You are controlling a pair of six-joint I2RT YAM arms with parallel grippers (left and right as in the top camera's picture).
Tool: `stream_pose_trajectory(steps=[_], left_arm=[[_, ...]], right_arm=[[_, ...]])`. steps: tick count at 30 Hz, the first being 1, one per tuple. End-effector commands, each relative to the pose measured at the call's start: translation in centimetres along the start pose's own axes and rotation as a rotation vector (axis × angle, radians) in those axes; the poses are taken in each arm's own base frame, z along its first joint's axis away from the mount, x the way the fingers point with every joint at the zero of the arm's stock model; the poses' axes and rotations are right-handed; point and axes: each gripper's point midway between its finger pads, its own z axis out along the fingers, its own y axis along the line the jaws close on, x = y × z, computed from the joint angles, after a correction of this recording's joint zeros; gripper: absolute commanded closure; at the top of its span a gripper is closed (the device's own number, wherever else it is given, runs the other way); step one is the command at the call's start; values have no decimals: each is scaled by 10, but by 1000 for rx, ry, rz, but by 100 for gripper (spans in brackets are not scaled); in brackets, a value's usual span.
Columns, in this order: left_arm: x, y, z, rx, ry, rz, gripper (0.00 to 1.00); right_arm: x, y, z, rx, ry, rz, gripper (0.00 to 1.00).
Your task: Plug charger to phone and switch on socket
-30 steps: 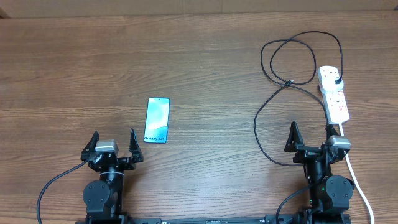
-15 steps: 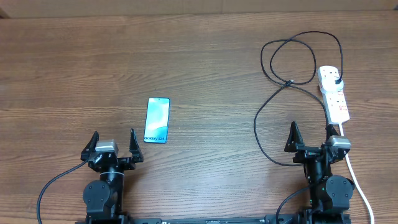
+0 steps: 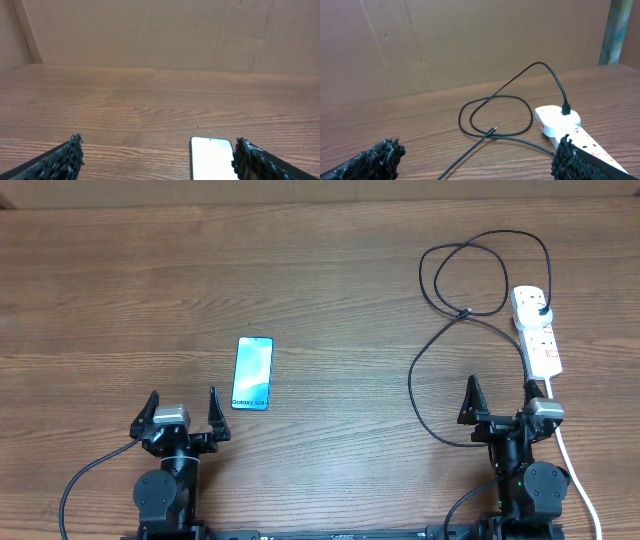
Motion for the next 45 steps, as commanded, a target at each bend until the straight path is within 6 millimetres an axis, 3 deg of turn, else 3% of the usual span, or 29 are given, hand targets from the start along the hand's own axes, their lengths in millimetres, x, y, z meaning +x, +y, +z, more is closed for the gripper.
stream_pose_trajectory(steps=[1,36,45], left_arm=[[0,1,0,-5,-5,22,0],[-1,1,0,-5,-8,22,1],[-3,-26,-3,155,-4,-34,0]], right_arm=[[2,0,0,-2,-4,-7,0],[2,0,0,-2,-4,-7,0],[2,0,0,-2,-4,-7,0]])
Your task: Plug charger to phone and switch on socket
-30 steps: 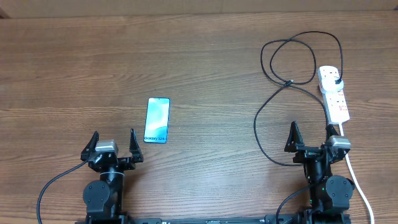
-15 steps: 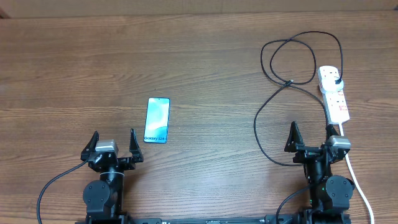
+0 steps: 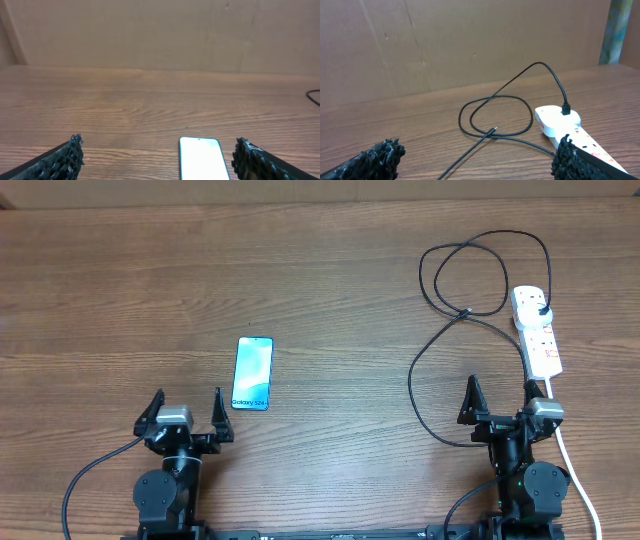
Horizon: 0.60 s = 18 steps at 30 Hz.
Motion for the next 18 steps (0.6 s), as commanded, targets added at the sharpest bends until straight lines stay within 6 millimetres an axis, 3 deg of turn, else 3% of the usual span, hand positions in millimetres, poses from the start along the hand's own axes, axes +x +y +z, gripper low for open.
stream_pose_trajectory(steps=[1,6,12,18], left_arm=[[-4,-20,-3,118,3,-21,0],[-9,-25,-14,138,81,-30,0],[-35,-35,-21,182,105,-46,0],[-58,-48,-3,243,258,-92,0]], right_arm=[[2,0,0,-2,-4,-7,0],[2,0,0,-2,-5,-7,0],[2,0,0,-2,-5,-7,0],[2,0,0,-2,-5,-7,0]])
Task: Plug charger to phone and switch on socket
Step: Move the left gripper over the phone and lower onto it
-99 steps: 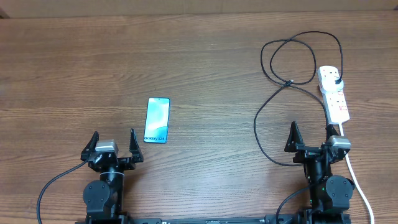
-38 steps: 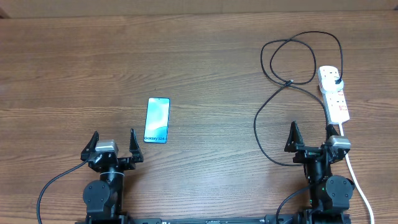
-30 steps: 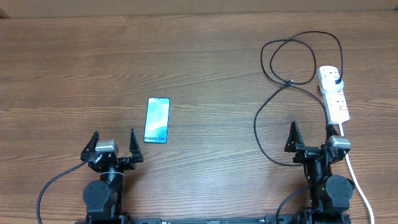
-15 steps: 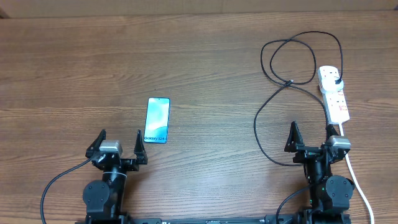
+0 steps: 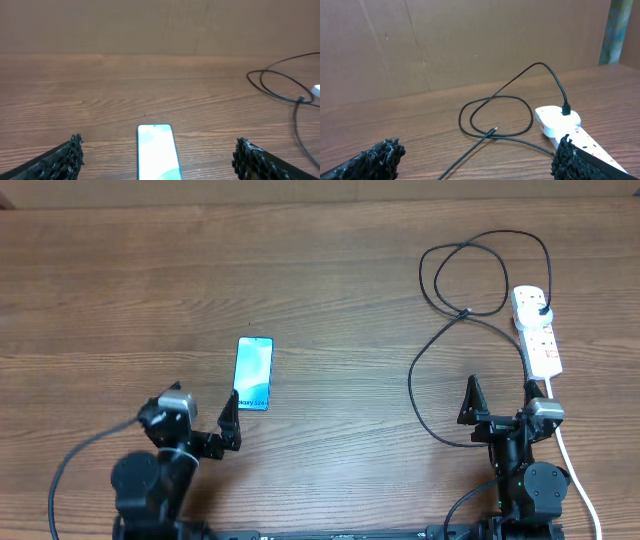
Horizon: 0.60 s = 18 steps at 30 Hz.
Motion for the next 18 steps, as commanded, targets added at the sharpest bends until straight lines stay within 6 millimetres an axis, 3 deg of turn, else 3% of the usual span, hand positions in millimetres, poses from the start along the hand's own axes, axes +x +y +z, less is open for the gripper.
stream_pose_trajectory(steps=[1,7,11,14,18], left_arm=[[-21,-10,11,58,98,-51,0],[-48,-7,39,42,368,-130,0],[-48,-9,57,40,571,-137,0],[-16,-9,75,-47,805,-69,0],[26,-22,87,-31,977,-26,0]], right_arm=[[2,0,0,-1,-3,-7,0],[2,0,0,-1,-3,-7,0],[2,0,0,-1,-3,-7,0],[2,0,0,-1,-3,-7,0],[2,0,0,-1,-3,-7,0]])
